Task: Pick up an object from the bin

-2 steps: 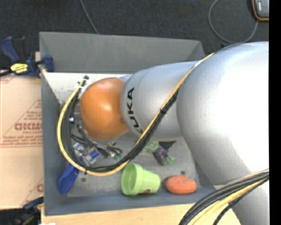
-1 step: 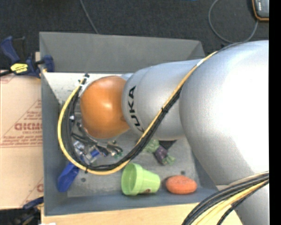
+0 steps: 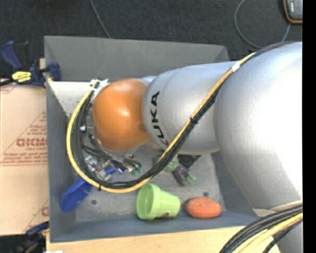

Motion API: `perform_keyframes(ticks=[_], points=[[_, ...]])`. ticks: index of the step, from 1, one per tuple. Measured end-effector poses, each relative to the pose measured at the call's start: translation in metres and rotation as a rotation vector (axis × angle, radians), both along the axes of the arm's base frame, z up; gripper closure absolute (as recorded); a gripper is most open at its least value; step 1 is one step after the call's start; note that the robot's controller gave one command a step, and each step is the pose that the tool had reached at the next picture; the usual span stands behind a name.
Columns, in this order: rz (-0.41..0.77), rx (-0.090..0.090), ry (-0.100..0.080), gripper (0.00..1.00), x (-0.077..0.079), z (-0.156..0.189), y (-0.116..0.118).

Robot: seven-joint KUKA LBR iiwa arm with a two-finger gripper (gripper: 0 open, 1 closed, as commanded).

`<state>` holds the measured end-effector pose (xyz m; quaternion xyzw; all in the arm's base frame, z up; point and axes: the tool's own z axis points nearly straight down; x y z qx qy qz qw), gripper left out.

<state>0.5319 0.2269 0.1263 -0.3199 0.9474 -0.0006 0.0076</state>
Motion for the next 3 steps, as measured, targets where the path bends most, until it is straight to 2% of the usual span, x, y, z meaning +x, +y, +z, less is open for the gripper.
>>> perform_keyframes(ticks=[1,3], points=[[0.001,0.004,-0.010,1.00,0.003,0.029,0.001],[-0.003,0.004,-0.011,1.00,0.003,0.054,0.001]])
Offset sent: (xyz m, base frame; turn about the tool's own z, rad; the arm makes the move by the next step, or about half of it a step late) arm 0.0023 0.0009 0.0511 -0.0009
